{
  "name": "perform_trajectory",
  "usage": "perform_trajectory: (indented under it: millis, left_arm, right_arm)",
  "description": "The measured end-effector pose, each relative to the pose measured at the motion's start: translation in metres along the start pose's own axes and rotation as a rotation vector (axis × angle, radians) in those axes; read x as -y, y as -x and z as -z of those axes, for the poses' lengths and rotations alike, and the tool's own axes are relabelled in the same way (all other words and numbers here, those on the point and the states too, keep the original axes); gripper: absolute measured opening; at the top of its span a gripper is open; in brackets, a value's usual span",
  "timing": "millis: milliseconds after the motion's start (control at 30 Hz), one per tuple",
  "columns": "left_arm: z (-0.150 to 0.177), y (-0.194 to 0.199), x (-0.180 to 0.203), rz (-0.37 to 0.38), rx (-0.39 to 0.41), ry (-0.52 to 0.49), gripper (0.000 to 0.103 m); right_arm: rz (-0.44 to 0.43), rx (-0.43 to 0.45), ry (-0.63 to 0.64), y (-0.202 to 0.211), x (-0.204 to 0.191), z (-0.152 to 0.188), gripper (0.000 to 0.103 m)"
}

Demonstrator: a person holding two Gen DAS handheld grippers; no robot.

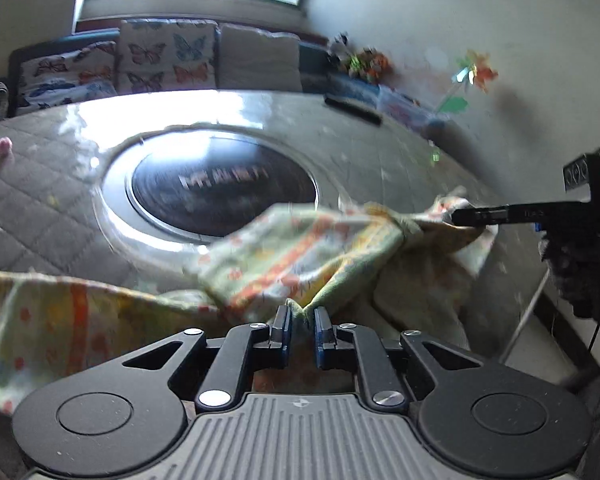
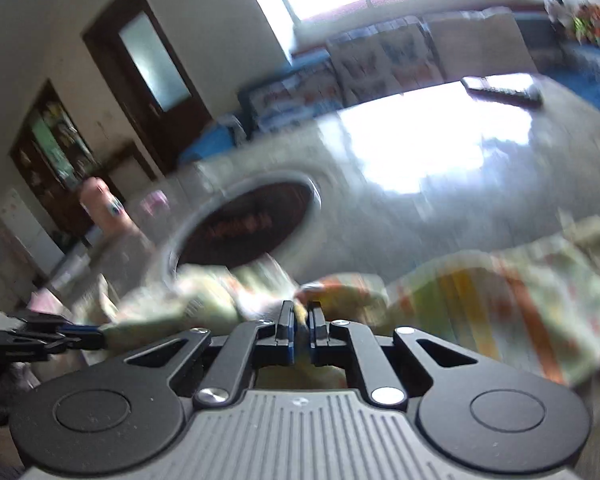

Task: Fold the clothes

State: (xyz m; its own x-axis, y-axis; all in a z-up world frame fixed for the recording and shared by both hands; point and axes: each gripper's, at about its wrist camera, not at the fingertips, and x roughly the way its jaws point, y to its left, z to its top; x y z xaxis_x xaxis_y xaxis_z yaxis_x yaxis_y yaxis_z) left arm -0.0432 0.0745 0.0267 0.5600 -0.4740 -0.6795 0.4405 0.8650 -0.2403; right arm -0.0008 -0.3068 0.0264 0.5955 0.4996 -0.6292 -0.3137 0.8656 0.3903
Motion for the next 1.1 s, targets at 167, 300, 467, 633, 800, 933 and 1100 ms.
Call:
perform_trajectory:
  millis: [167,300,467,633,800,933,1100]
  left_arm:
    - [-0.004,0.018,-0.005,0.036,0.053,-0.01,0.017]
    - [-0.019,0.027,-0.014,-0.037,0.137,0.028,0.041]
    - [-0.039,-0.001,-0.047,-0.118,0.091,0.206,0.052]
    - [-0.043,-0.033,-0.067,-0.112,-0.028,0.289,0.052]
    - [-0.04,-0.042,-0.066,-0.071,-0.06,0.281,0.051]
    - [-0.038,-0.043,-0.066,-0.061,-0.05,0.281,0.028]
    - [-0.039,-0.043,-0.064,-0.064,-0.027,0.272,0.011]
  right_arm:
    - [0.031,-0.051,0.031,-0.01,-0.001,0.019,0.006]
    - [0.023,-0.058,0.029,-0.013,-0.001,0.019,0.007]
    - [0.017,-0.056,0.0,-0.011,0.0,0.017,0.008]
    - [0.019,-0.033,-0.038,-0.004,0.005,0.01,0.02]
    - [0.02,-0.018,-0.08,-0.009,0.012,0.0,0.027]
    - [0.002,-0.018,-0.122,-0.014,0.017,-0.008,0.027]
    - [-0.024,-0.025,-0.111,-0.02,0.014,-0.019,0.027]
